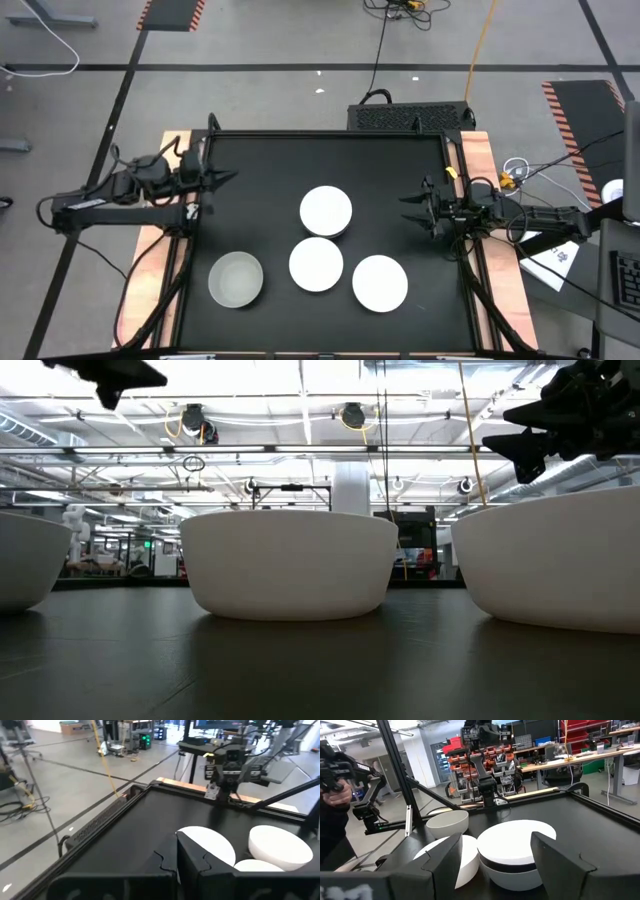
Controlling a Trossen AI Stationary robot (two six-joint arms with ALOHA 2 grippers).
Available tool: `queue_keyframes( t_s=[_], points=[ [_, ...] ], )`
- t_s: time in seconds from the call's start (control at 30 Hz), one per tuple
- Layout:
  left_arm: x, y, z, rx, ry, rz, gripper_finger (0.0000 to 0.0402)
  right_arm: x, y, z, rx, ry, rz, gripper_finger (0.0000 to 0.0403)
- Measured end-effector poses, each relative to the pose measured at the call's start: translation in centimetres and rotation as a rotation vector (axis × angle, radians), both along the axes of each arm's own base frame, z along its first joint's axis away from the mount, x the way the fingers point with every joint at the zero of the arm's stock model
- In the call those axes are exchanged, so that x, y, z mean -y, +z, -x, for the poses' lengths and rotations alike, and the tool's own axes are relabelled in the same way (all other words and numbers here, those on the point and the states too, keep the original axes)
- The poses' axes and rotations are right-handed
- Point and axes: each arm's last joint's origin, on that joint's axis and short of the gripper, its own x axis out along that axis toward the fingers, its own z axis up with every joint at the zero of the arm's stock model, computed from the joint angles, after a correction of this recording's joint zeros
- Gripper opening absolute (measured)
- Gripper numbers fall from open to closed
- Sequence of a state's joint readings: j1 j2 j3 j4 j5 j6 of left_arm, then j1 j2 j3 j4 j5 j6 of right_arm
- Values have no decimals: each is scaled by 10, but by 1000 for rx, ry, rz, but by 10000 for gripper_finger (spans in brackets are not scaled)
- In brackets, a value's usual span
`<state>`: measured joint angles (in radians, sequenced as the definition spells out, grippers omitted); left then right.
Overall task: Nest bowls inside each other
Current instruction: Stack the right white bowl on the white bowl
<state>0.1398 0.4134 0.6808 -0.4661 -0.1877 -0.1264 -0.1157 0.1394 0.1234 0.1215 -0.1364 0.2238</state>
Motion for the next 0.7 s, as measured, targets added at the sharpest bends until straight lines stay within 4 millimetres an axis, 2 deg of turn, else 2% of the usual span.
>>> queue_keyframes(
  t_s=[0.5,0.7],
  points=[
    [2,-49,33,11,123,67,1,0,-1,0,-7,0,-1,228],
    [2,-49,40,73,136,89,0,0,-1,0,-7,0,-1,228]
  ],
)
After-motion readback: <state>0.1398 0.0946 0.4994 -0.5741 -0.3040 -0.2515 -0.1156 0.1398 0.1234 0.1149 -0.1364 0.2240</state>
